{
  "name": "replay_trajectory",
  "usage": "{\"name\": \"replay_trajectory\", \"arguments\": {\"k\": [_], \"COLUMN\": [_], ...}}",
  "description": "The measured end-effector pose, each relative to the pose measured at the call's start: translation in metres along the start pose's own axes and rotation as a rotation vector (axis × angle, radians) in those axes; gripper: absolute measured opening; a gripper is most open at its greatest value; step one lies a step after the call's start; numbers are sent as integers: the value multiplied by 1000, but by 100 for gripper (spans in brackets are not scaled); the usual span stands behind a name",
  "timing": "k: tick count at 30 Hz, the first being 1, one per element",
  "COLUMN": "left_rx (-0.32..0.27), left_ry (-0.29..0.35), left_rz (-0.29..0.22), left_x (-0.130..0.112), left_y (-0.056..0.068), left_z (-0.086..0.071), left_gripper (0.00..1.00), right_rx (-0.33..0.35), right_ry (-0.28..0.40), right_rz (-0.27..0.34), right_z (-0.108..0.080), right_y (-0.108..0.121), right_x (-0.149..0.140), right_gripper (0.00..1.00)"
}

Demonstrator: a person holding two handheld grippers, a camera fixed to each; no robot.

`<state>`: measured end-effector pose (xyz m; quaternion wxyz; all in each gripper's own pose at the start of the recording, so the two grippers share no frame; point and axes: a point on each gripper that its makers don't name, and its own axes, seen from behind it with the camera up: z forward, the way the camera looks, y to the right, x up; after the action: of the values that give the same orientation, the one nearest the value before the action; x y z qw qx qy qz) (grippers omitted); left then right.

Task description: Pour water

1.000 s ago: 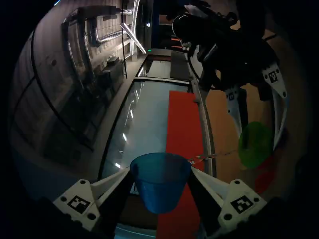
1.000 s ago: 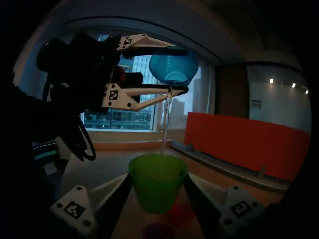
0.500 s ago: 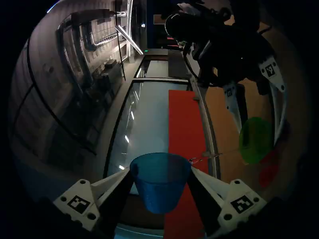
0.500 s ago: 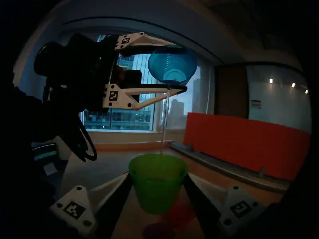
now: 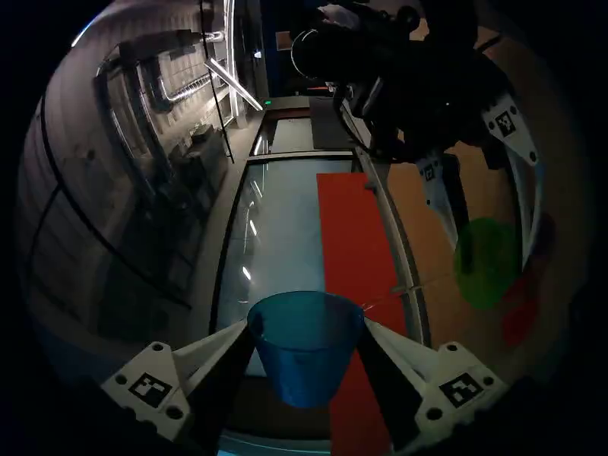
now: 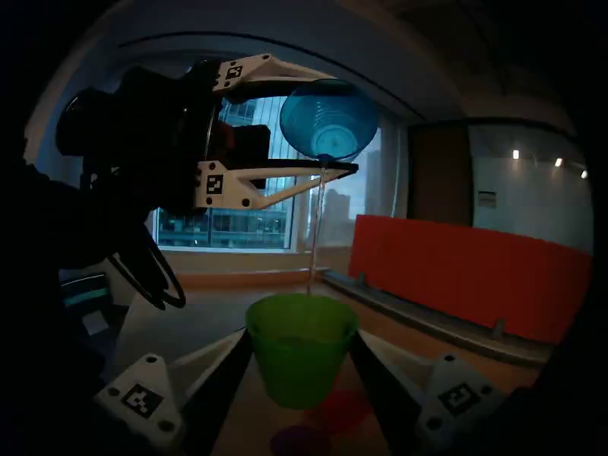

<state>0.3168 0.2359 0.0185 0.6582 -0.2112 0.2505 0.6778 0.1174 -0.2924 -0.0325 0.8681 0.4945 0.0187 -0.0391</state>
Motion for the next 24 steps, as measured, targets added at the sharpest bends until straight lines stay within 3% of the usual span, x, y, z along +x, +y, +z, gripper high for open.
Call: {"name": "replay_trajectory", "arguments": {"k": [11, 24], "left_rx": [-4, 8], "left_ry": [-3, -5], "left_rz": [40, -8], "left_x": [3, -2], "left_y": [8, -3], "left_z": [0, 1], "left_gripper": [86, 86], "right_rx": [-8, -10], "right_ry": [6, 9], "right_rz": [3, 2], "right_z": [-2, -2], "right_y": [3, 3], "right_x": [1, 2], "right_gripper": [89, 89]}}
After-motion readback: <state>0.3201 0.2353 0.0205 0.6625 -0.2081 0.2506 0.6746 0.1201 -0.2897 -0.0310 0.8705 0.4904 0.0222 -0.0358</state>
